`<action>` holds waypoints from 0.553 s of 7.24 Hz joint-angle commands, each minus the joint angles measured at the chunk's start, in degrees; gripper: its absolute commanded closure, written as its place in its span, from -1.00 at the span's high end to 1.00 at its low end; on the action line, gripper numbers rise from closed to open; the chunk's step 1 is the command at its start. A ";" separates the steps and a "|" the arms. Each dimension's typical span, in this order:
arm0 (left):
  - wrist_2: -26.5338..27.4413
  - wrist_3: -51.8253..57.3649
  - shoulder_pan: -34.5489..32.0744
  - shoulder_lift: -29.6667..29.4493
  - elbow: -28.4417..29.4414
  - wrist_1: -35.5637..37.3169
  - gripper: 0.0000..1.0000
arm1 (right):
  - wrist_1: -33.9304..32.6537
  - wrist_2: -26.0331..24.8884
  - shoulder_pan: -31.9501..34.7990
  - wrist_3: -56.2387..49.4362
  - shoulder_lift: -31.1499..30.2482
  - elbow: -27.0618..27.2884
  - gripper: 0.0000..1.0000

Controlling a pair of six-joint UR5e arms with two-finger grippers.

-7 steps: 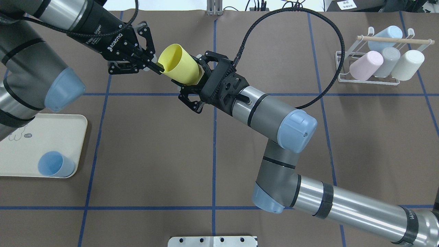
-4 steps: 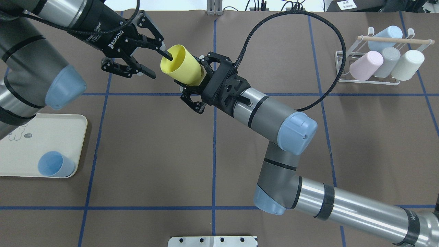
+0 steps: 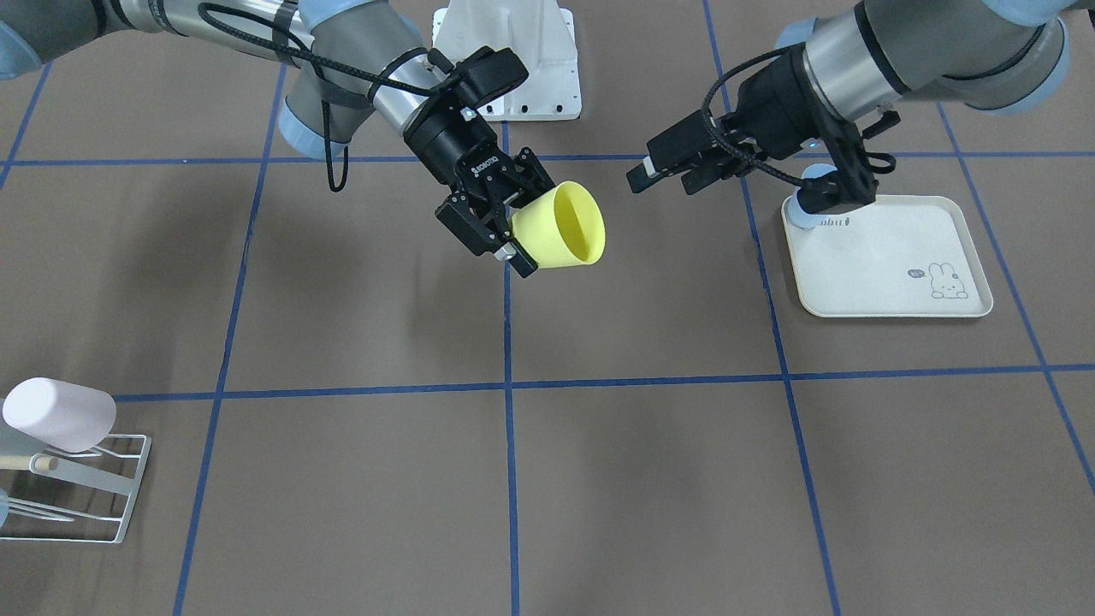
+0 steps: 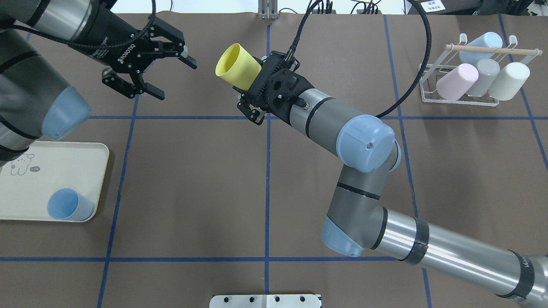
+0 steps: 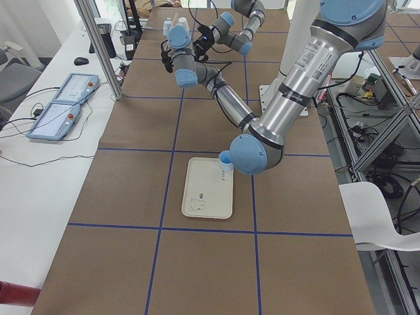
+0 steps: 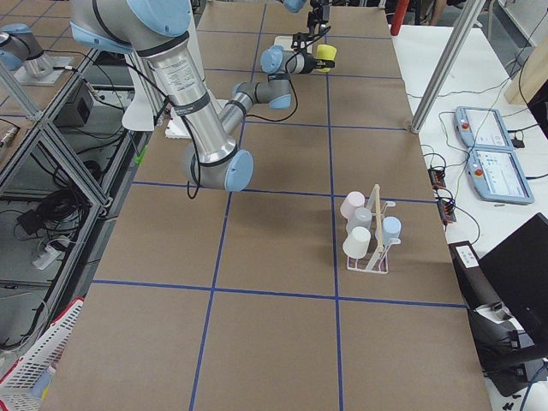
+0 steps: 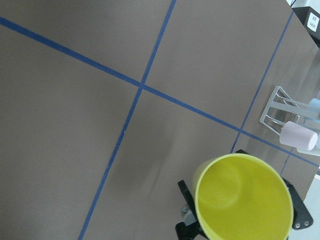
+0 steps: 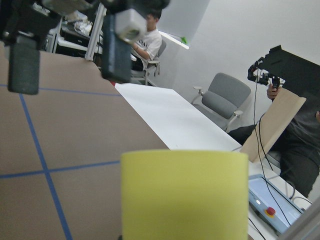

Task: Transfer IKEA cup to right arm and place on rack

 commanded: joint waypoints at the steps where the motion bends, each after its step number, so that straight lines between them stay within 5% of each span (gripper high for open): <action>1: 1.62 7.09 -0.23 5.00 0.34 0.09 1.00 | -32.61 0.41 5.21 -1.82 0.52 9.56 -0.58; 4: 1.62 7.20 -0.06 5.37 1.39 -0.17 1.00 | -42.75 -0.03 11.29 -25.24 0.35 8.46 -0.56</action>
